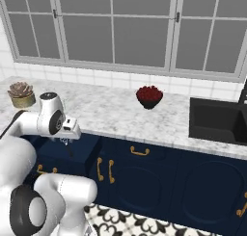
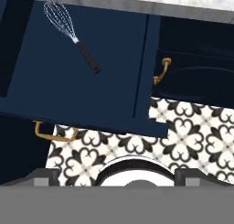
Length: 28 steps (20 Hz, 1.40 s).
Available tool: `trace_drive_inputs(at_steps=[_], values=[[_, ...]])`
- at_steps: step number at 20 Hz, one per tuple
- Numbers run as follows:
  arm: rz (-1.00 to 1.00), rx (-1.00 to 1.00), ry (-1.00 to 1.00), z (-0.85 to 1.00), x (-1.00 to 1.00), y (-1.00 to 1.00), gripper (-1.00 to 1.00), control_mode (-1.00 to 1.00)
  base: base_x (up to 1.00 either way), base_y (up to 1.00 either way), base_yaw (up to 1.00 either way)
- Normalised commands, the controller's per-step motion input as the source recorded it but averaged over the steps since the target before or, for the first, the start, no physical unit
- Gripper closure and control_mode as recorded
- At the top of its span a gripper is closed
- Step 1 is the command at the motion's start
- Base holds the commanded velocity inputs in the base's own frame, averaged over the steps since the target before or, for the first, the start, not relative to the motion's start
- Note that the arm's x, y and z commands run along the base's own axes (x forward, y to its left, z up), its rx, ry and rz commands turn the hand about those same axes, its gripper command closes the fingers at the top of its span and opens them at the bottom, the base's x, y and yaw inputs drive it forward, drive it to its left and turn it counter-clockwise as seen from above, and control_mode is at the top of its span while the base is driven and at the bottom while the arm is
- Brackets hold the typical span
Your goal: Pick the whisk from the drawer and place it on the counter.
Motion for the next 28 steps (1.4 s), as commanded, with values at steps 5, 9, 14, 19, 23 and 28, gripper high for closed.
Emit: trace_drive_inputs(at_steps=[5,9,14,19,23,28], values=[[0.0,0.06,0.14,-0.52,0.55,0.24,-1.0,-1.0,0.0,0.0,0.0],[0.0,0.01,0.03,-0.37,0.41,0.31,-1.0,-1.0,0.0,0.0,0.0],[0.0,-0.02,0.01,-0.45,0.31,0.3,-1.0,-1.0,0.0,0.0,0.0],[0.0,-0.08,0.04,-0.63,0.17,0.14,-1.0,-1.0,0.0,0.0,0.0],[0.0,-0.05,0.08,-0.54,0.03,0.04,-1.0,-1.0,0.0,0.0,0.0],[0.0,0.0,0.14,-0.12,-0.49,0.0,-1.0,-1.0,0.0,0.0,0.0]])
